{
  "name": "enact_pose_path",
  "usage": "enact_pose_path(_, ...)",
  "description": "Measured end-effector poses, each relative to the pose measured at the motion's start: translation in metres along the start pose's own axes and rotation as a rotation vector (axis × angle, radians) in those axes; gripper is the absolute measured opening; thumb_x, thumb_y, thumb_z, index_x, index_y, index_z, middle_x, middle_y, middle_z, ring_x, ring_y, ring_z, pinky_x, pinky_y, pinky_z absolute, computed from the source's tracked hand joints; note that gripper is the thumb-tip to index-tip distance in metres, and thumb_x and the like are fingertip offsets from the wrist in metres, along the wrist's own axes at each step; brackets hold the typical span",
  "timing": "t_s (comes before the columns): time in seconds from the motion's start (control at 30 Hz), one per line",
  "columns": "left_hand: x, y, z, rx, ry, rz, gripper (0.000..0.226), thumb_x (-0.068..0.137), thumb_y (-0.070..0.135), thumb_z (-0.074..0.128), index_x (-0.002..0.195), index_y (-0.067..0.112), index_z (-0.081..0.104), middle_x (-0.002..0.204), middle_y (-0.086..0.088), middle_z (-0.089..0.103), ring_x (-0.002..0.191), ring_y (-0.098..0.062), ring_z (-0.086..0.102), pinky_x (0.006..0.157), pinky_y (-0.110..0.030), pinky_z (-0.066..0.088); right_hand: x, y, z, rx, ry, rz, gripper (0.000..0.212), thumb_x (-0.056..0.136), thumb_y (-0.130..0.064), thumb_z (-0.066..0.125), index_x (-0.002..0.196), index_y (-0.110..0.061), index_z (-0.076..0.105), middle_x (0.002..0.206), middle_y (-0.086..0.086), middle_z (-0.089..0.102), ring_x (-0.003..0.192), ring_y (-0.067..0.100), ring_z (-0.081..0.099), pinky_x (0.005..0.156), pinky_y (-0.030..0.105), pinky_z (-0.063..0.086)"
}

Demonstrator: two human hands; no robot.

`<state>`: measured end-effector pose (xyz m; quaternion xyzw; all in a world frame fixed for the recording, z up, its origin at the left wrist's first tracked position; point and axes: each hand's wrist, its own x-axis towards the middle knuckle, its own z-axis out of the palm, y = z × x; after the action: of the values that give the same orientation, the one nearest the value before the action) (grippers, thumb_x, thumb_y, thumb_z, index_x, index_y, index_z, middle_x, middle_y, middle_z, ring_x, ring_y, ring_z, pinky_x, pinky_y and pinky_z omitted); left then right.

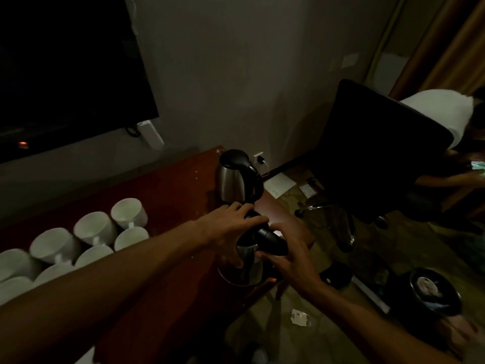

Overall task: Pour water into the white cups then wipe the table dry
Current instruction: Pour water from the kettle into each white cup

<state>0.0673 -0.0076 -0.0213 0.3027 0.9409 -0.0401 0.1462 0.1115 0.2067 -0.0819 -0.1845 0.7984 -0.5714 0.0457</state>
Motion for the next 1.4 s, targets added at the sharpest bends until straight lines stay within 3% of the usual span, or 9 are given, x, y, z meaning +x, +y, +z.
enact_pose_path(0.13, -0.043, -0.01, 0.006, -0.039, -0.001, -0.051, 0.12, 0.066, 0.059, 0.084, 0.154, 0.039, 0.004, 0.157, -0.006, 0.017, 0.137, -0.03, 0.027, 0.109, -0.046, 0.037, -0.002, -0.009, 0.033, 0.011, -0.047, -0.004, 0.062, 0.082, -0.043, 0.081, 0.134, -0.031, 0.05, 0.122, -0.009, 0.067, 0.109, 0.009, 0.067, 0.081, 0.034, 0.061)
enact_pose_path(0.3, -0.094, -0.03, 0.023, -0.091, 0.009, -0.106, 0.119, 0.066, 0.056, 0.085, 0.154, 0.039, 0.006, 0.154, -0.008, 0.022, 0.135, -0.03, 0.028, 0.108, -0.048, 0.037, -0.002, -0.022, 0.075, 0.052, -0.149, -0.014, 0.065, 0.082, -0.035, 0.082, 0.137, -0.036, 0.048, 0.124, -0.009, 0.067, 0.11, 0.011, 0.067, 0.081, 0.032, 0.061)
enact_pose_path(0.5, -0.135, -0.058, 0.039, -0.187, 0.07, -0.114, 0.117, 0.066, 0.05, 0.087, 0.15, 0.044, 0.005, 0.154, -0.003, 0.019, 0.137, -0.031, 0.026, 0.107, -0.05, 0.037, 0.009, -0.04, 0.115, -0.006, -0.205, -0.043, 0.059, 0.078, -0.038, 0.082, 0.126, -0.049, 0.05, 0.122, -0.009, 0.066, 0.109, 0.007, 0.067, 0.086, 0.032, 0.06)
enact_pose_path(0.7, -0.174, -0.095, 0.048, -0.214, 0.121, -0.211, 0.121, 0.072, 0.062, 0.078, 0.153, 0.044, -0.01, 0.164, -0.008, 0.004, 0.15, -0.032, 0.008, 0.117, -0.064, 0.012, 0.026, -0.045, 0.125, -0.062, -0.251, -0.039, 0.055, 0.077, -0.047, 0.081, 0.124, -0.046, 0.052, 0.117, -0.014, 0.066, 0.107, 0.005, 0.065, 0.089, 0.04, 0.057)
enact_pose_path(0.83, -0.216, -0.127, 0.049, -0.24, 0.133, -0.342, 0.121, 0.07, 0.068, 0.076, 0.152, 0.048, -0.01, 0.166, -0.01, -0.001, 0.153, -0.03, 0.001, 0.115, -0.067, -0.001, 0.037, -0.045, 0.122, -0.04, -0.292, -0.028, 0.064, 0.078, -0.048, 0.082, 0.133, -0.038, 0.051, 0.12, -0.014, 0.065, 0.112, 0.007, 0.064, 0.094, 0.046, 0.054)
enact_pose_path(0.93, -0.239, -0.144, 0.056, -0.214, 0.14, -0.368, 0.118, 0.072, 0.068, 0.073, 0.153, 0.05, -0.01, 0.166, -0.01, -0.002, 0.153, -0.028, 0.006, 0.117, -0.065, -0.006, 0.044, -0.046, 0.122, -0.043, -0.298, -0.03, 0.068, 0.077, -0.051, 0.082, 0.134, -0.034, 0.051, 0.119, -0.01, 0.066, 0.11, 0.01, 0.066, 0.092, 0.049, 0.054)
enact_pose_path(1.0, -0.248, -0.152, 0.061, -0.2, 0.134, -0.374, 0.116, 0.073, 0.067, 0.073, 0.15, 0.053, -0.013, 0.167, -0.007, -0.005, 0.152, -0.027, 0.009, 0.118, -0.064, -0.007, 0.05, -0.047, 0.122, -0.057, -0.305, -0.032, 0.067, 0.076, -0.052, 0.083, 0.132, -0.034, 0.052, 0.117, -0.01, 0.066, 0.107, 0.01, 0.067, 0.09, 0.046, 0.055)
enact_pose_path(1.2, -0.257, -0.171, 0.074, -0.116, 0.067, -0.39, 0.114, 0.078, 0.06, 0.073, 0.152, 0.048, -0.014, 0.167, -0.002, -0.007, 0.152, -0.023, 0.012, 0.12, -0.062, -0.005, 0.065, -0.064, 0.127, -0.129, -0.348, -0.026, 0.06, 0.076, -0.051, 0.083, 0.127, -0.038, 0.053, 0.115, -0.016, 0.068, 0.104, 0.006, 0.068, 0.078, 0.019, 0.057)
enact_pose_path(1.4, -0.253, -0.188, 0.078, -0.131, 0.072, -0.387, 0.11, 0.081, 0.062, 0.069, 0.155, 0.042, -0.009, 0.167, -0.001, -0.006, 0.153, -0.021, 0.005, 0.121, -0.058, -0.006, 0.075, -0.079, 0.13, -0.185, -0.369, -0.035, 0.053, 0.077, -0.042, 0.083, 0.121, -0.036, 0.055, 0.111, -0.012, 0.071, 0.102, 0.008, 0.07, 0.085, 0.022, 0.056)
